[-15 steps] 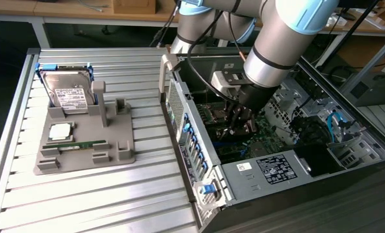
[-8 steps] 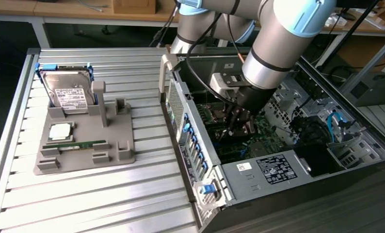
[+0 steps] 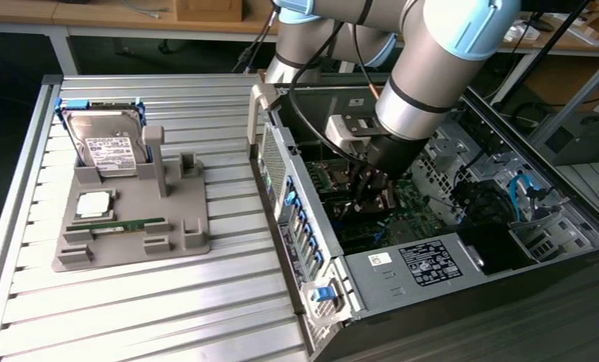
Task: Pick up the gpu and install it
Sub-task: 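Insert the gpu into the slot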
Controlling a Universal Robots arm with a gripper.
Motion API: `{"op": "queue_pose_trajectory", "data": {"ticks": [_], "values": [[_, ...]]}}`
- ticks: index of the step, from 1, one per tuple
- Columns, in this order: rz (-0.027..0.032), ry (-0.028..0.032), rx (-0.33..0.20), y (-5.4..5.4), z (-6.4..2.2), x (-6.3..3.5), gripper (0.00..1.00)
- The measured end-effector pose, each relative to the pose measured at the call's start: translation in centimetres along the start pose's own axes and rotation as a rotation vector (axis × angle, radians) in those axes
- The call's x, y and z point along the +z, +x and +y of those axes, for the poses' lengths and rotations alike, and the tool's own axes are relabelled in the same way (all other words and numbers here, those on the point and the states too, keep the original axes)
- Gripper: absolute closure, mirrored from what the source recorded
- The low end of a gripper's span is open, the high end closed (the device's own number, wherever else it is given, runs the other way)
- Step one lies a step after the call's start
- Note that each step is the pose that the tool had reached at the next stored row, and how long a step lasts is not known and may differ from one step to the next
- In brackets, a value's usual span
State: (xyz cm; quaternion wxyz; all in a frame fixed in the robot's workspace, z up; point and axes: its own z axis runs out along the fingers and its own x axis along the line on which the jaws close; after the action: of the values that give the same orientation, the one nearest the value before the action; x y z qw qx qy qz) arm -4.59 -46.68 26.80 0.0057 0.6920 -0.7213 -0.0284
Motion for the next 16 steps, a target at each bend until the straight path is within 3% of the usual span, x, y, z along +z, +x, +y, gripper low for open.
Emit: {"op": "queue_pose_trajectory", "data": {"ticks": [16], "values": [[-0.0016, 0.0004, 0.0, -0.02, 0.19, -0.22, 0.73]]}}
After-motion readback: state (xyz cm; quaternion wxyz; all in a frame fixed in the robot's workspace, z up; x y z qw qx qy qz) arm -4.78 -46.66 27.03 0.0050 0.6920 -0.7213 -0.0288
